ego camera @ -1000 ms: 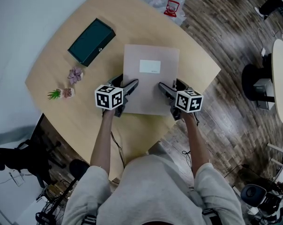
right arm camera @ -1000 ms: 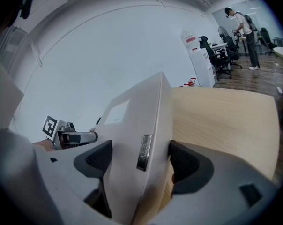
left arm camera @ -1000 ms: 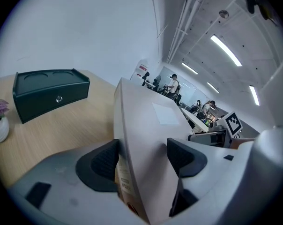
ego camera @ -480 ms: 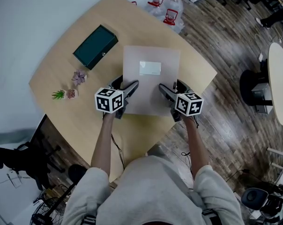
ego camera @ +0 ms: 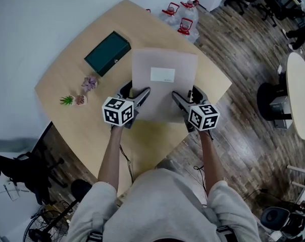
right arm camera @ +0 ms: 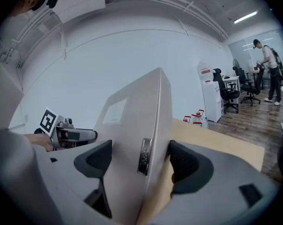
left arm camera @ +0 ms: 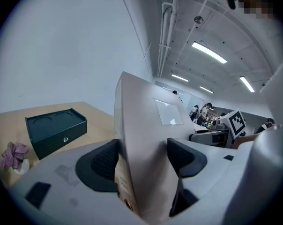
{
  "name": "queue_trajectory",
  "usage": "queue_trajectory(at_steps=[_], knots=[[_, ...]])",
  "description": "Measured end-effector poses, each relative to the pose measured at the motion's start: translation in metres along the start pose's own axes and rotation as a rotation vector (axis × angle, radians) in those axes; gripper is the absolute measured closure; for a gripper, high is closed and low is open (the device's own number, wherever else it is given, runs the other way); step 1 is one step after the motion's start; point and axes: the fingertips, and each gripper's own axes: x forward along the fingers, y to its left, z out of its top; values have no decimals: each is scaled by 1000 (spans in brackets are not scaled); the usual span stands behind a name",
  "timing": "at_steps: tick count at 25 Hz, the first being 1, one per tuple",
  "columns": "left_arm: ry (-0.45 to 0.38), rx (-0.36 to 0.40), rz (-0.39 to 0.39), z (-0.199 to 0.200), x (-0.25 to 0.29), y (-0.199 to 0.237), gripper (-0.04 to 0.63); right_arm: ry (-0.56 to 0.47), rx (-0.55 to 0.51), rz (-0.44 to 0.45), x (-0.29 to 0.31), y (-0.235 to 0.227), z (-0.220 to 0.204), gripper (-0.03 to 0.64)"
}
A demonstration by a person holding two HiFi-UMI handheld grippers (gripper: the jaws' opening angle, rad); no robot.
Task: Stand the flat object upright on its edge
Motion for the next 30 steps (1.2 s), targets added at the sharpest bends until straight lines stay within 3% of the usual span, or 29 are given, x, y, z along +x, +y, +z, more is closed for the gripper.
queue_trajectory(at_steps=[16,30], knots=[[-157,150,36,50,-29,-26,284,-113,-165,-19,-27,21,49,232],[-225,175,80,47,-41,-11,284,-129,-288,-33,-12,35,51,233]])
